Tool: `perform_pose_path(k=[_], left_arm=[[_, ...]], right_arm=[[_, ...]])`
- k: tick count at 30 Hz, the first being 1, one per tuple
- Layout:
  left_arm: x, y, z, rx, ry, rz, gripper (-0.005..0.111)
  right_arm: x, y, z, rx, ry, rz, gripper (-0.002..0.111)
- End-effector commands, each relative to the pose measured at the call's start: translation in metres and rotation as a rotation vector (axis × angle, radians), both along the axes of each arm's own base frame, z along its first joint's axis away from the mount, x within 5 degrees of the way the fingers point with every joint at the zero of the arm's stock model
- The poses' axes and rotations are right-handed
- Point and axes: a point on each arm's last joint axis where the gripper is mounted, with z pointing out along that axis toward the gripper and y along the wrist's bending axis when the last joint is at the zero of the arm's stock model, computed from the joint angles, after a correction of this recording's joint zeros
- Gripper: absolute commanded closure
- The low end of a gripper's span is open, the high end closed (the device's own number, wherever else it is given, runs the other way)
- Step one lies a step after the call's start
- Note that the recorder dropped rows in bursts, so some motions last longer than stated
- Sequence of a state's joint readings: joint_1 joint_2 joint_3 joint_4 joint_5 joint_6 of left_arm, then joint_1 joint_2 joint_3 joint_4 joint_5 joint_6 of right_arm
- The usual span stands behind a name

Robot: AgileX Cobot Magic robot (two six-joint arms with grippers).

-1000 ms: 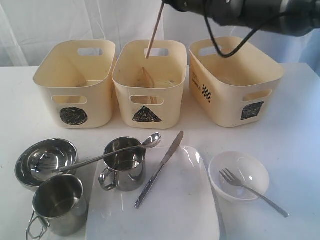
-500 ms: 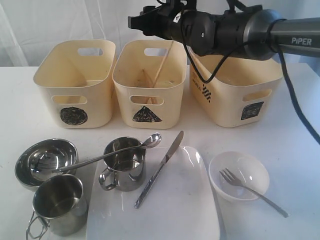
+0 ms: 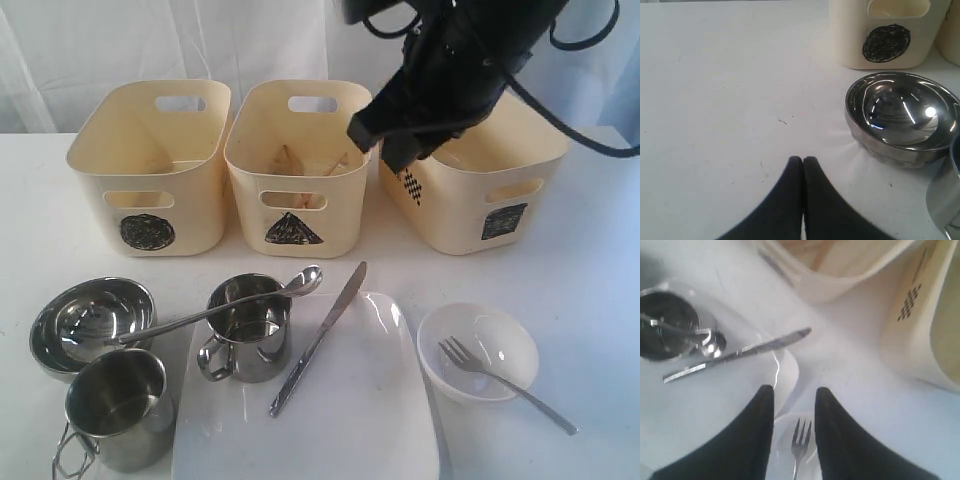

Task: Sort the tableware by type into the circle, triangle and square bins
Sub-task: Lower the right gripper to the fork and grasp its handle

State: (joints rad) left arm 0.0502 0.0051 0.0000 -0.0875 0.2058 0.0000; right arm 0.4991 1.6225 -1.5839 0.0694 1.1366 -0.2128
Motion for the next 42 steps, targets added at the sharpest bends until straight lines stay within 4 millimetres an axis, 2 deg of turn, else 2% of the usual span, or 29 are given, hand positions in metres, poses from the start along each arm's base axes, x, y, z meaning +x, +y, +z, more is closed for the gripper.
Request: perform_pose_path(k=[1,2,7,10,13,19,22,30,42], left_arm=[[0.000,0.000,0.001,-0.008,-0.009,-0.003,0.107],[0.000,0.000,0.001,-0.008,-0.009,-0.003,0.107],[0.000,0.000,0.001,-0.008,-0.009,-0.003,0.107],[0.000,0.000,0.001,-0.008,-0.009,-0.003,0.107],[0.000,0.000,0.001,-0.008,-0.009,-0.003,0.107],[0.000,0.000,0.001,-0.008,-0.009,-0.003,0.107],[0.000,0.000,0.001,-0.008,-0.009,-0.003,0.107],[0.000,0.000,0.001,-0.008,-0.009,-0.003,0.107],[0.000,0.000,0.001,-0.008,-0.009,-0.003,0.107]], right_arm=[[-0.006,-0.013,-0.016,-0.110,0.089,-0.017,0.081],[-0.006,-0.014,-0.020,-0.127,0.097,-0.017,0.081],[-0.016,-0.022,-0.067,-0.208,0.246,-0.089,0.067],[-0.036,-0.032,-0.089,-0.249,0.328,-0.106,0.067],[-0.060,-0.045,-0.089,-0.254,0.337,-0.108,0.067],[-0.084,-0.062,-0.072,-0.250,0.263,-0.134,0.067],[-0.093,-0.070,-0.076,-0.282,0.259,-0.139,0.067],[-0.102,-0.077,-0.096,-0.345,0.312,-0.155,0.060],[-0.103,-0.074,-0.104,-0.330,0.358,-0.157,0.058]])
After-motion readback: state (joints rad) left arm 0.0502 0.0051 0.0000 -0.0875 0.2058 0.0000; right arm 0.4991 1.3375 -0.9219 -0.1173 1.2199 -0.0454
